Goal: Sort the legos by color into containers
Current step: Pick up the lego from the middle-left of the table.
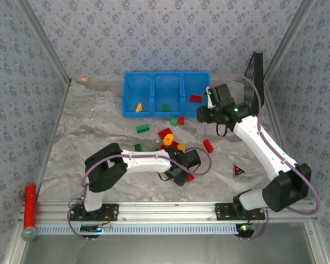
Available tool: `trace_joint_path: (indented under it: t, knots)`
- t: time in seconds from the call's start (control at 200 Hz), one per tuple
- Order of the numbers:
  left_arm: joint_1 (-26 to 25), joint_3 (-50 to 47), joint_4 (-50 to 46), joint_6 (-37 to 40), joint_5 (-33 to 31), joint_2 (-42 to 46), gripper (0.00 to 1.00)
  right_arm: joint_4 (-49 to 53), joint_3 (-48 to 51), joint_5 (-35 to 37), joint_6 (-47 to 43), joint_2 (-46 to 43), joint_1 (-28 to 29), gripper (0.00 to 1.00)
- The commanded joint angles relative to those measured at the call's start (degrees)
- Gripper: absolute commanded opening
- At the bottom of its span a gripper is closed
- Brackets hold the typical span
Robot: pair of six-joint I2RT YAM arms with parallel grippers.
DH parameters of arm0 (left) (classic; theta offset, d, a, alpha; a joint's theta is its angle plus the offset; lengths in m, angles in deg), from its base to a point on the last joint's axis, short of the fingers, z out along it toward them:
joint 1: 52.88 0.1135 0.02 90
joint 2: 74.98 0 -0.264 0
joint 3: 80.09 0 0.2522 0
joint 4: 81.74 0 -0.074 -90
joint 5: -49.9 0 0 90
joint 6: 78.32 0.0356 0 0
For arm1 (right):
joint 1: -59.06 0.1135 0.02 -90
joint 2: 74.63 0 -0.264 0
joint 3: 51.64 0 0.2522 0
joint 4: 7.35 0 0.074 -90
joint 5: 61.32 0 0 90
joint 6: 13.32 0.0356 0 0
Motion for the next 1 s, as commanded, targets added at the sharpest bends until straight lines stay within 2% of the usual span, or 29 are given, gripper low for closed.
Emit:
trace_joint_path:
  t: [0.0, 0.33, 0.57, 0.74, 0.994]
  knots:
    - [0.44, 0.27, 2.73, 0.19, 3.06, -1.53, 0.42, 2.95, 2.28, -1.32, 1.89, -3.49, -1.82, 0.53]
    - [2.25, -1.4, 1.4, -0.84, 3.59, 1.69, 0.36, 6.0, 4.68, -2.93, 1.97, -6.49, -4.7, 0.54]
    - [4.01, -1.69, -0.8, -0.98, 3.08, 6.61, 0.35, 4.5, 6.65, -3.69, 2.44, -6.97, -5.56, 0.54]
    - [5.27, 0.35, -6.18, 0.74, 0.8, 10.32, 0.34, 1.76, 10.4, -5.98, 3.45, -6.7, -6.03, 0.54]
    - [11.94, 0.97, -9.44, 1.57, 2.58, 18.24, 0.34, 0.9, 15.64, -8.28, 7.08, -9.51, -5.39, 0.55]
